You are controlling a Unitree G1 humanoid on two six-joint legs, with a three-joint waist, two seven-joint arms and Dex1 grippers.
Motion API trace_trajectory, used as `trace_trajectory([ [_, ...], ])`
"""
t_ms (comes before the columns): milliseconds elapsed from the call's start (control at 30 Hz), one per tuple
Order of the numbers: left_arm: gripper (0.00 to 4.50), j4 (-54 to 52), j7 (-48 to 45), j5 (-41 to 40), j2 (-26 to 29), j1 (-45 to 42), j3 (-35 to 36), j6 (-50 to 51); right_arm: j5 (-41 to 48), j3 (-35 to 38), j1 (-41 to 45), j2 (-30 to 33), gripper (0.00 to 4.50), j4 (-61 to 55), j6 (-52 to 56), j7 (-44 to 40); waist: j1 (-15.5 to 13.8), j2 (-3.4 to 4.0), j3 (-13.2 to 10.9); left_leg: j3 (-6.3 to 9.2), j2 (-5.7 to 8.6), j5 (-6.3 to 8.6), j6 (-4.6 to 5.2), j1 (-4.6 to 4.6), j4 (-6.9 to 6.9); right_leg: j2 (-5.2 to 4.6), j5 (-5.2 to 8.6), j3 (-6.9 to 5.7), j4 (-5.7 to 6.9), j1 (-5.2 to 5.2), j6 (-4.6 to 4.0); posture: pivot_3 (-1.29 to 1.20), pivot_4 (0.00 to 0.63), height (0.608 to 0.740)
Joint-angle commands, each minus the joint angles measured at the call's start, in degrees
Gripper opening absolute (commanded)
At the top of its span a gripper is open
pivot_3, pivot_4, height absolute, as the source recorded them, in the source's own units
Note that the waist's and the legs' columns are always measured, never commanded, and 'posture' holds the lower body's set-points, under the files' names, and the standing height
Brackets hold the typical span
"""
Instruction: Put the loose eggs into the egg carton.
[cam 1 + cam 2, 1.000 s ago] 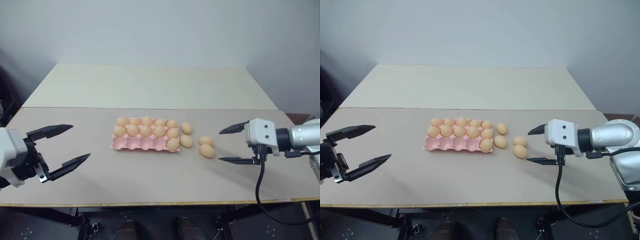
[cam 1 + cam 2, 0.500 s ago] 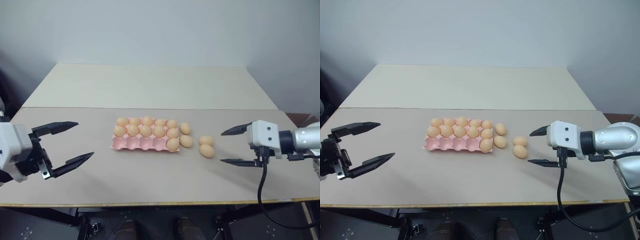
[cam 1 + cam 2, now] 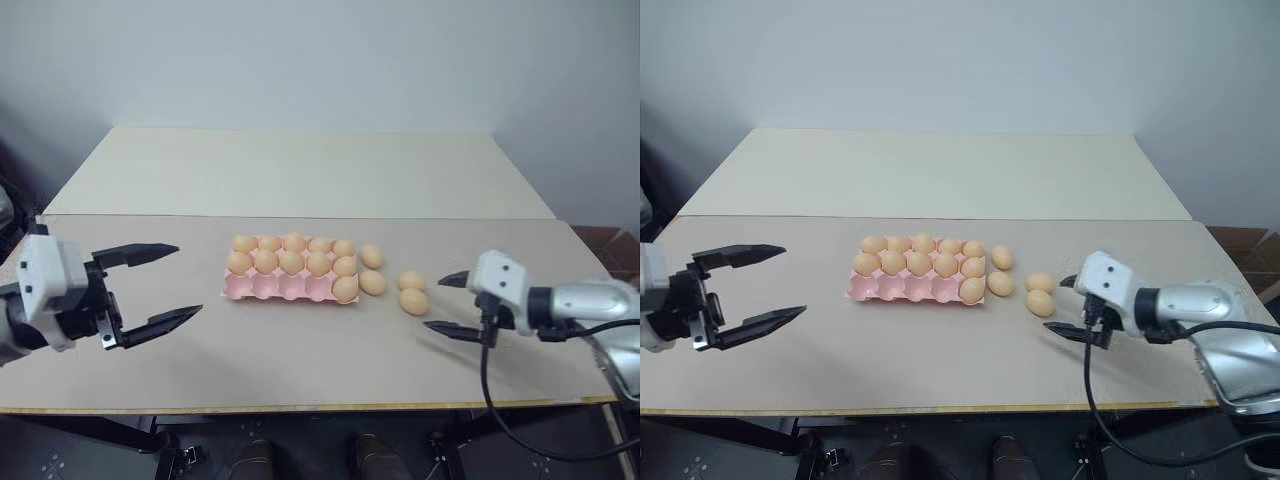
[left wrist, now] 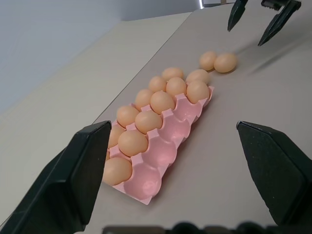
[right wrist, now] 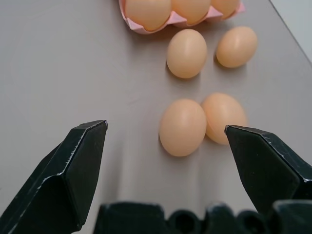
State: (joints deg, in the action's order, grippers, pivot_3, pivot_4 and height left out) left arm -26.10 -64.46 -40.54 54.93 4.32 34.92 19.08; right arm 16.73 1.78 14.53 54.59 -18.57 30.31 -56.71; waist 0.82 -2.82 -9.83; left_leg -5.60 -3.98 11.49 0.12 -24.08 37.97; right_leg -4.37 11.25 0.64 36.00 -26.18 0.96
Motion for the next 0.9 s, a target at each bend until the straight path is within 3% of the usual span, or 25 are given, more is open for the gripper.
trace_trajectory([
  [33,4.48,-0.3,-0.1,0.3,0.7,-1.6,-0.6,-0.7,-1.8,-1.4,3.4,-2.1,4.50,1.6,2.9,4.0,0.0,0.00,0.0,-0.01,0.00,0.00,0.00,0.01,0.00,0.00,-0.01,0.01,0.00,0.00,0.00,0.00,0.150,0.740],
  [500,4.48,-1.4,-0.1,0.5,1.1,-0.1,0.8,-0.1,-1.8,-5.1,7.0,-7.2,4.50,3.5,13.4,8.3,-0.1,0.00,0.0,0.02,0.00,-0.01,0.01,-0.02,0.00,0.03,-0.01,0.00,0.02,0.00,0.00,0.00,0.150,0.740],
  [900,4.48,-0.6,-0.2,1.0,1.7,-0.7,-0.4,-0.4,-1.9,-6.2,6.4,-8.7,4.50,4.6,14.6,8.9,0.0,0.00,0.0,0.02,0.00,-0.01,0.01,-0.02,0.00,0.03,0.00,0.00,0.01,0.00,0.00,0.00,0.150,0.740],
])
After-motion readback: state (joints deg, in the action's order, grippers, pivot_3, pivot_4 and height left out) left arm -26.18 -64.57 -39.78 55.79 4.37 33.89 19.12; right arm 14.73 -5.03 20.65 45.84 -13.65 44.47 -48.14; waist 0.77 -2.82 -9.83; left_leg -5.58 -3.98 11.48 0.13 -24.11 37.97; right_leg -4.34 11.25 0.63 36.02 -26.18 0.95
